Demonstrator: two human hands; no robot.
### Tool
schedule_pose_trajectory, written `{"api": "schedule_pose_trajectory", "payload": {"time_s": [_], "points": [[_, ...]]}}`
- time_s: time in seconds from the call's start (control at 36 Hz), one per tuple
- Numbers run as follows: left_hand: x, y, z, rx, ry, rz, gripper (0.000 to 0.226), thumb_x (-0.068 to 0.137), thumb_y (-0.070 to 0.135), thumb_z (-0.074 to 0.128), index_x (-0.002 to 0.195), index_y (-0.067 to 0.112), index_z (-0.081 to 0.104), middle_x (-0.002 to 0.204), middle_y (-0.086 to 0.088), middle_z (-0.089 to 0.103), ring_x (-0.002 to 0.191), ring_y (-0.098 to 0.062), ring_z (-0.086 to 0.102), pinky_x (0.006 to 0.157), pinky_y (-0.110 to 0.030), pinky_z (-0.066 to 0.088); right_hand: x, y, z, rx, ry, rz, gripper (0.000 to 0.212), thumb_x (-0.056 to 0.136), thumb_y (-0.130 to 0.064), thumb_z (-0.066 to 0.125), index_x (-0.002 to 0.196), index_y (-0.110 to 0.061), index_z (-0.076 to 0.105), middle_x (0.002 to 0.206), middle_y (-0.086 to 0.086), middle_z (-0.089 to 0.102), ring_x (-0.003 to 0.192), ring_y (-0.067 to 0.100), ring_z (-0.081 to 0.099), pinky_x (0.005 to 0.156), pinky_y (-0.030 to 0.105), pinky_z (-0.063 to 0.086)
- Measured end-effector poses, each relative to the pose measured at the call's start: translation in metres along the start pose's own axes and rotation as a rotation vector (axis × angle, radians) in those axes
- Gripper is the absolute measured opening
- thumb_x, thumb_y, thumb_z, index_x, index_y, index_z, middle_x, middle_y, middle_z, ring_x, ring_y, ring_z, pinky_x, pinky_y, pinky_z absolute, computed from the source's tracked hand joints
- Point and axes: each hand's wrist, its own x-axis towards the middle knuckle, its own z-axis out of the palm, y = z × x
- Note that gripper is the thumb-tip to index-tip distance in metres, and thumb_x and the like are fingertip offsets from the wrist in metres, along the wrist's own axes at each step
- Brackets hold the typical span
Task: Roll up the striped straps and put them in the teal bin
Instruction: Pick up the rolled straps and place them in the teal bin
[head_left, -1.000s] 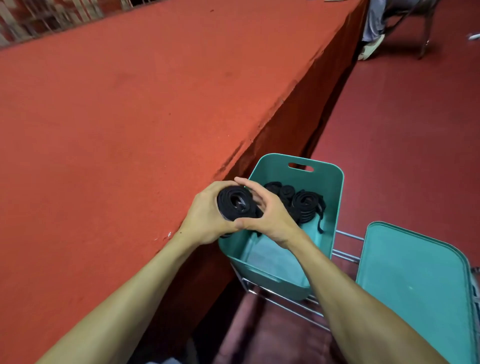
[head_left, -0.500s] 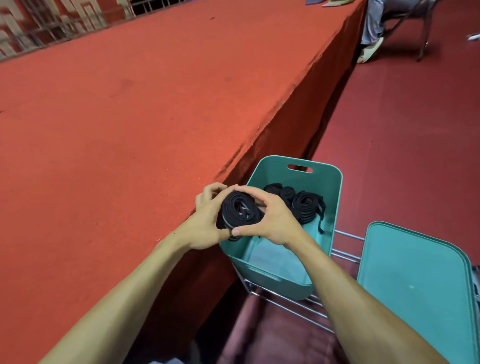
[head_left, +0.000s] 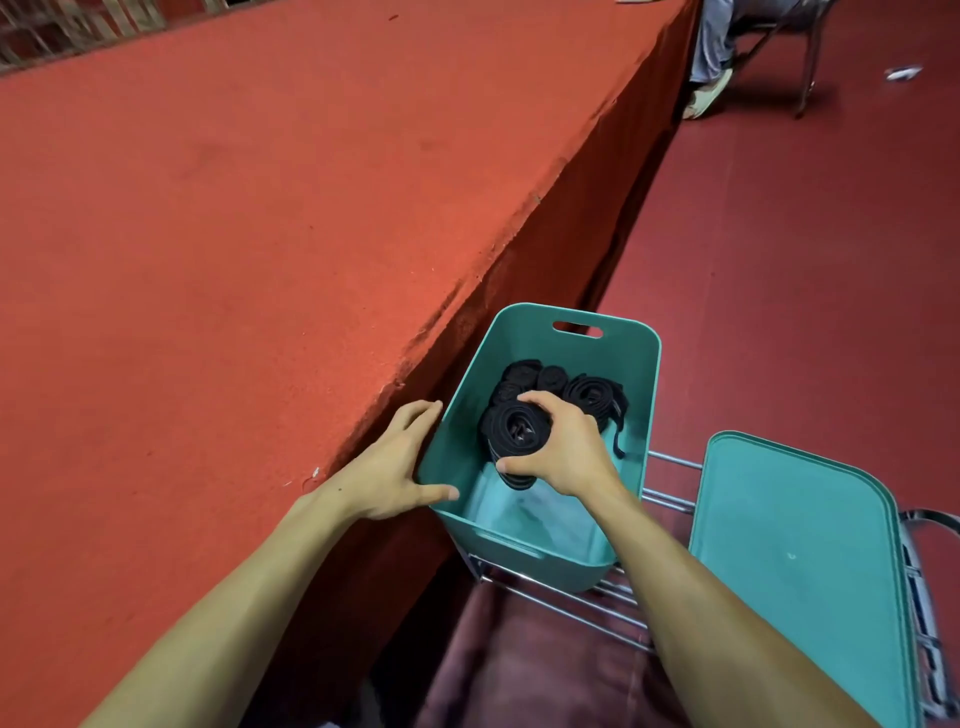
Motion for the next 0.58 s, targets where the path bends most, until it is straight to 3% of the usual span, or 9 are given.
{"api": "schedule_pose_trajectory", "payload": {"time_s": [0.11,0.19,0.31,0.44,0.5,0.58], "points": [[-0.005,-0.003,0.001,0.020,-0.008,0.011,0.114,0.074,0.045,0.082,0.157,0.011,0.012,0.160,0.001,0.015,0.145,-0.009,0.021,0.110,-0.009,0.014,0.003,0.009,0.010,-0.031,0.000,0.112,0.085,0.053,-0.032,0.093,0.128,-0.032,0.054,0.120,0.005,0.061,0.115,0.023,0.053,0.094,0.039,0.050],[-0.006,-0.002,0.001,0.027,-0.008,0.058,0.109,0.073,0.044,0.084,0.156,0.015,0.020,0.156,0.001,0.023,0.142,-0.007,0.026,0.109,-0.007,0.014,0.005,0.013,0.017,-0.052,-0.006,0.165,0.082,0.056,-0.027,0.093,0.128,-0.026,0.055,0.118,0.007,0.062,0.105,0.022,0.054,0.092,0.034,0.050],[-0.007,-0.007,0.003,-0.001,-0.005,0.085,0.107,0.070,0.051,0.083,0.155,0.017,0.027,0.152,0.007,0.026,0.136,0.001,0.027,0.107,-0.004,0.015,0.009,0.015,0.024,-0.073,-0.035,0.238,0.081,0.060,-0.025,0.093,0.131,-0.023,0.052,0.123,0.010,0.056,0.097,0.018,0.043,0.090,0.033,0.047],[-0.004,-0.015,0.007,-0.038,-0.014,0.101,0.136,0.048,0.095,0.053,0.152,0.010,0.031,0.151,0.011,0.024,0.136,0.003,0.024,0.103,0.005,0.009,0.009,0.021,0.034,-0.119,-0.077,0.378,0.086,0.062,-0.030,0.093,0.134,-0.023,0.048,0.131,0.014,0.048,0.113,0.032,0.054,0.095,0.038,0.047],[-0.004,-0.017,0.008,-0.047,-0.005,0.113,0.136,0.046,0.093,0.059,0.152,0.010,0.033,0.153,0.008,0.025,0.138,0.001,0.026,0.103,0.004,0.010,0.009,0.026,0.037,-0.109,-0.070,0.427,0.085,0.063,-0.029,0.093,0.134,-0.021,0.048,0.132,0.013,0.050,0.116,0.033,0.055,0.096,0.038,0.046],[-0.004,-0.016,0.009,-0.036,0.011,0.116,0.118,0.059,0.070,0.076,0.152,0.011,0.033,0.154,0.006,0.026,0.139,-0.001,0.026,0.107,-0.001,0.012,0.012,0.033,0.039,-0.061,-0.021,0.485,0.079,0.063,-0.027,0.093,0.129,-0.020,0.050,0.130,0.013,0.052,0.115,0.033,0.056,0.097,0.038,0.046]]}}
